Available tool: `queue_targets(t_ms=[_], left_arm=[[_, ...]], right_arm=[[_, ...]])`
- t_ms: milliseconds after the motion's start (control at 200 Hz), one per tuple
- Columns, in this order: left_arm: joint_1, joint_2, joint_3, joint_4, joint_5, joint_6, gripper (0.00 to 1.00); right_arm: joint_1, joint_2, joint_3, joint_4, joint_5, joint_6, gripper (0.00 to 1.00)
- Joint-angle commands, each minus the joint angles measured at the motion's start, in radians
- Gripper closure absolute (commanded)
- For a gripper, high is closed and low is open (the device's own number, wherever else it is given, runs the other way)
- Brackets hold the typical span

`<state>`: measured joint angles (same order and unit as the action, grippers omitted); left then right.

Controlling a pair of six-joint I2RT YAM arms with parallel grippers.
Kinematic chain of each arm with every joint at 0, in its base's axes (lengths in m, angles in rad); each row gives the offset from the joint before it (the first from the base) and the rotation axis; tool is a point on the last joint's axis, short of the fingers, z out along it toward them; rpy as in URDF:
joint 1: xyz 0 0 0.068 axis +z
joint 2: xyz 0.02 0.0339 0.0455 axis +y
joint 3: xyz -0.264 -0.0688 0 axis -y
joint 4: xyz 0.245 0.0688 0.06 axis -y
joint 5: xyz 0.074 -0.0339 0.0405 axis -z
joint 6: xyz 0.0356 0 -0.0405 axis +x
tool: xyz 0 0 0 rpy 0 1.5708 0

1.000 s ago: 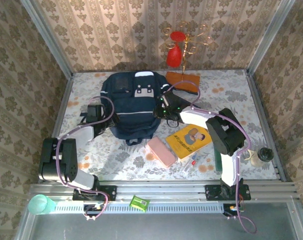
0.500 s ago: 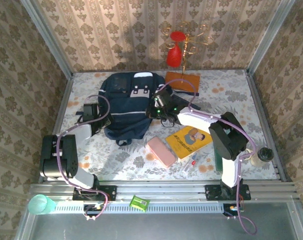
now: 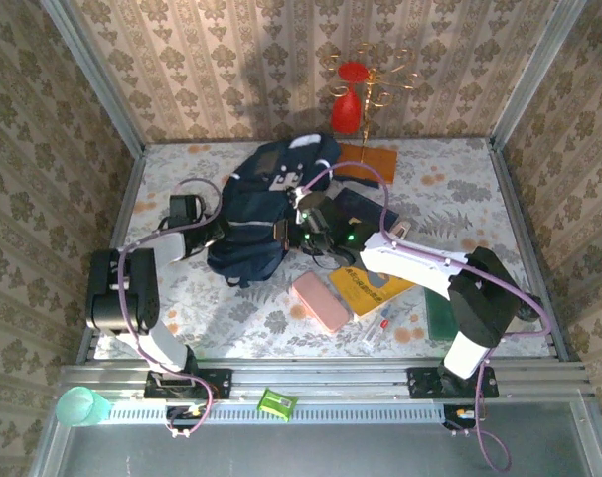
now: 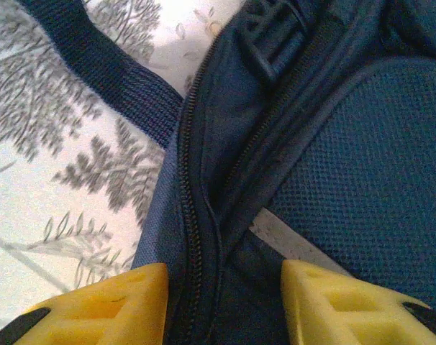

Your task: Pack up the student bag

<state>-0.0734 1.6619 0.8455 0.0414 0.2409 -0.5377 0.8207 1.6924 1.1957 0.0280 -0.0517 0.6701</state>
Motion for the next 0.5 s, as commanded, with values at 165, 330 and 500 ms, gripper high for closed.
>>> queue_targets(t_ms=[165, 330, 500], left_arm=[[-0.072, 0.115, 0.262, -0.062, 0.084, 0.079, 0.52], [-0.068, 0.227, 0.485, -0.182, 0.021, 0.165, 0.47], [-0.023, 0.165, 0.51, -0.216, -0.117, 0.192, 0.34]], right_arm=[[0.109, 0.075, -0.017, 0.155, 0.039, 0.046, 0.83], [0.106, 0.203, 0.111, 0.047, -0.03, 0.018, 0.69], [0.101, 0.171, 0.132, -0.091, -0.075, -0.078, 0.46]])
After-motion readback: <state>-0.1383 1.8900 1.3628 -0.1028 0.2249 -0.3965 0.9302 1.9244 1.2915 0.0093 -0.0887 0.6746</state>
